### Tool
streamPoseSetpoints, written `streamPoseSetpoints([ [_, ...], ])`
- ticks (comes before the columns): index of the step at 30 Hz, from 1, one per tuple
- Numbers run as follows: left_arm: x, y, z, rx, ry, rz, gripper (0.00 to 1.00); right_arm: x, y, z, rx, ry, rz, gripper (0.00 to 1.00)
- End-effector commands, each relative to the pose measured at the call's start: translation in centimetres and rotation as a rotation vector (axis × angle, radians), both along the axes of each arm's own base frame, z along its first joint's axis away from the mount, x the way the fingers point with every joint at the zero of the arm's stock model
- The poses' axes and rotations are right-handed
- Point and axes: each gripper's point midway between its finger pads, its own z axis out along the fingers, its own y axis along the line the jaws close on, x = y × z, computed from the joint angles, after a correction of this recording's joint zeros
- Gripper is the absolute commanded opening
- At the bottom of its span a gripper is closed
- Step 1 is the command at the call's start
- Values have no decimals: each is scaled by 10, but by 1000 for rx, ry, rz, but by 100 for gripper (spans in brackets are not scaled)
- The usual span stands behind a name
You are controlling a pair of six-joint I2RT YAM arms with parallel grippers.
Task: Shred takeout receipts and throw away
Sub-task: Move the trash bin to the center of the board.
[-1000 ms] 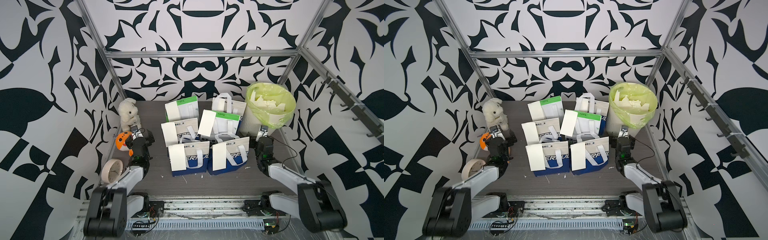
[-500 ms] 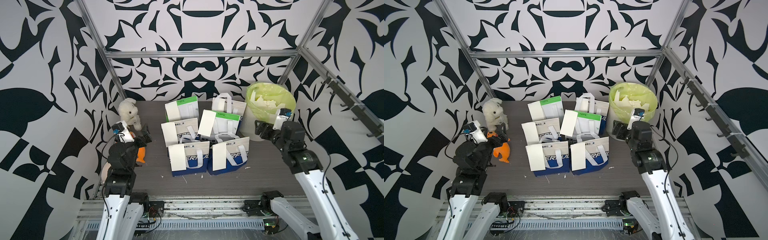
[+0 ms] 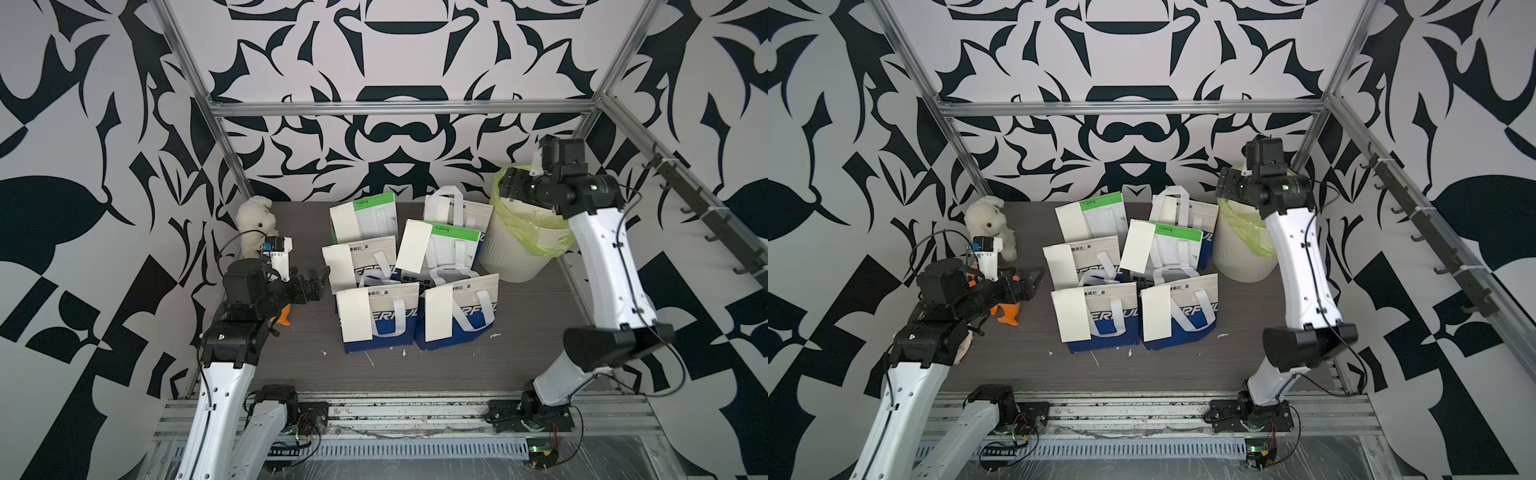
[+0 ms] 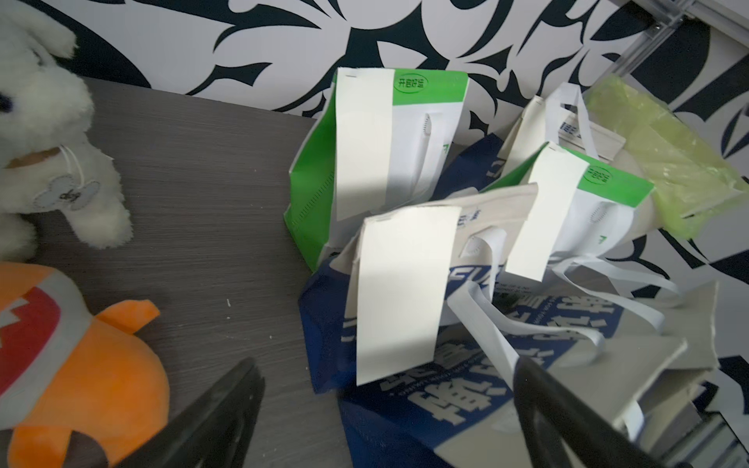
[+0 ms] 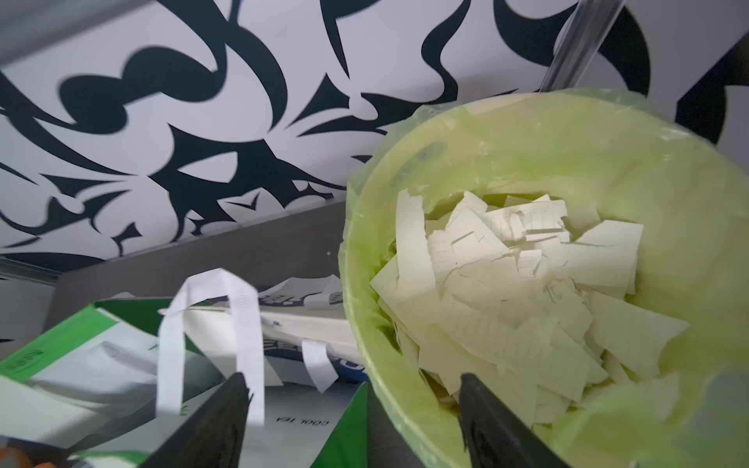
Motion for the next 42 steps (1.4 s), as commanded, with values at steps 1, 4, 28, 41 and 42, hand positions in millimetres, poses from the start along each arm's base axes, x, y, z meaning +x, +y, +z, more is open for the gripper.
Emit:
streamPoseSetpoints([
  [1, -18, -4, 2, 24, -16, -47, 99, -1, -2, 5, -59, 46, 24, 77],
  [4, -21, 0, -6, 51, -25, -38, 99, 15, -3, -9, -95, 88, 30, 73],
  [28, -29, -2, -27, 55, 44, -55, 99, 38, 1, -66, -243, 218, 82, 31],
  [41, -35, 1, -11, 63, 9, -40, 99, 18, -27, -71, -377, 290, 7, 0],
  [42, -35, 1, -8, 54, 5, -41, 99, 13, -28, -69, -380, 293, 7, 0],
])
